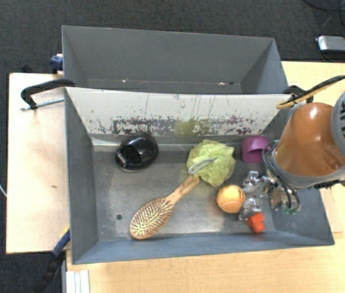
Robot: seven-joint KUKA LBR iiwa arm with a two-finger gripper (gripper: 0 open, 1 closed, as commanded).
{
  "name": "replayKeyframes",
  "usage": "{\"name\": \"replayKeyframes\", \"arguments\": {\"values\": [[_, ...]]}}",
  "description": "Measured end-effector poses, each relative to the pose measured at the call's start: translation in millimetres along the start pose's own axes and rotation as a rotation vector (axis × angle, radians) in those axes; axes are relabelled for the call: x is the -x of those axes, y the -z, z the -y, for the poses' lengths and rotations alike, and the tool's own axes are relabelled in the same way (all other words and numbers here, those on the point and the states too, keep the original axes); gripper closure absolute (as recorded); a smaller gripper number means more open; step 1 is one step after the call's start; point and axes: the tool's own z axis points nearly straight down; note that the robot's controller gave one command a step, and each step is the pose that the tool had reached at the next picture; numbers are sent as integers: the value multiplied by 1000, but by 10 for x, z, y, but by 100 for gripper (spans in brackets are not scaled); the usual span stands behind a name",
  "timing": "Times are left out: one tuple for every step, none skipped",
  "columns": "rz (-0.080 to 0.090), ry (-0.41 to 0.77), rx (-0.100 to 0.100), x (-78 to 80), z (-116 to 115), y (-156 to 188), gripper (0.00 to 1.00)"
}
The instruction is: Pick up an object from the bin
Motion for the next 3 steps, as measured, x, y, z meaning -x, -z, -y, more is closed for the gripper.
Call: {"name": "replayKeyframes", "arguments": {"values": [[-3, 1, 1, -8, -3, 150, 100], [0, 1, 1, 2, -4, 307, 100], [-4, 1, 1, -6, -7, 481, 100]]}}
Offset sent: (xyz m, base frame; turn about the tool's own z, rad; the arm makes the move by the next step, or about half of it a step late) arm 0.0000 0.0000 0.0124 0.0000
